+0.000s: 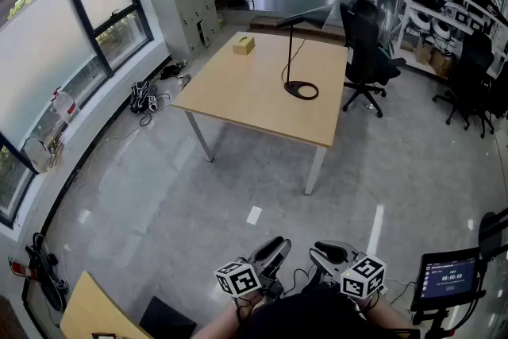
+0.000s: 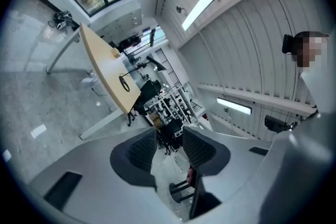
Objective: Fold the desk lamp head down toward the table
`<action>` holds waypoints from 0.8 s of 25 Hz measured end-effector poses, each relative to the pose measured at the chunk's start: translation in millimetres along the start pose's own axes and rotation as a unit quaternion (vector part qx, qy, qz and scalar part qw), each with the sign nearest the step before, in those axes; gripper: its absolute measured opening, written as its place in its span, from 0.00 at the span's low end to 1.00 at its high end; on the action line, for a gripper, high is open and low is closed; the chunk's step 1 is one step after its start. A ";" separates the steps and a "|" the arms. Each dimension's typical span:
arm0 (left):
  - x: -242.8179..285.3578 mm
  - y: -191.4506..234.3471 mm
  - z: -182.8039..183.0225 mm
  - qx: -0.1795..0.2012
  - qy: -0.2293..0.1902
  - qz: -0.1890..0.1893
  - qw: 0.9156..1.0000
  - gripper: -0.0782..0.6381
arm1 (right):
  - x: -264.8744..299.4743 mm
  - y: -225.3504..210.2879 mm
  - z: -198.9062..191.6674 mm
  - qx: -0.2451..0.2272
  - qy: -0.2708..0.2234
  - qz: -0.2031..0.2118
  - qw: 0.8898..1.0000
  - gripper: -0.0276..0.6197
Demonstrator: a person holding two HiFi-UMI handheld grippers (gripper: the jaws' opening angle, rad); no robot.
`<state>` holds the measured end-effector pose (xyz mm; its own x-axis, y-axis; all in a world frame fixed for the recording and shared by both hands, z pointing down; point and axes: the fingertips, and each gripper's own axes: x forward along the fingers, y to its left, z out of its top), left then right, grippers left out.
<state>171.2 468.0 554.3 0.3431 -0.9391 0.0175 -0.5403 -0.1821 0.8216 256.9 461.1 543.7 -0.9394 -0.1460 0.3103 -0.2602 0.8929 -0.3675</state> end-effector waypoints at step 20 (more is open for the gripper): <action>23.1 -22.5 -6.7 0.090 0.014 0.023 0.996 0.34 | -20.4 -36.0 5.2 0.020 -0.045 0.005 0.999 0.19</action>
<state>196.4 452.4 540.1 0.3351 -0.9395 0.0709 -0.6841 -0.1909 0.7040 284.2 429.7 546.0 -0.9576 -0.1773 0.2271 -0.2586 0.8765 -0.4061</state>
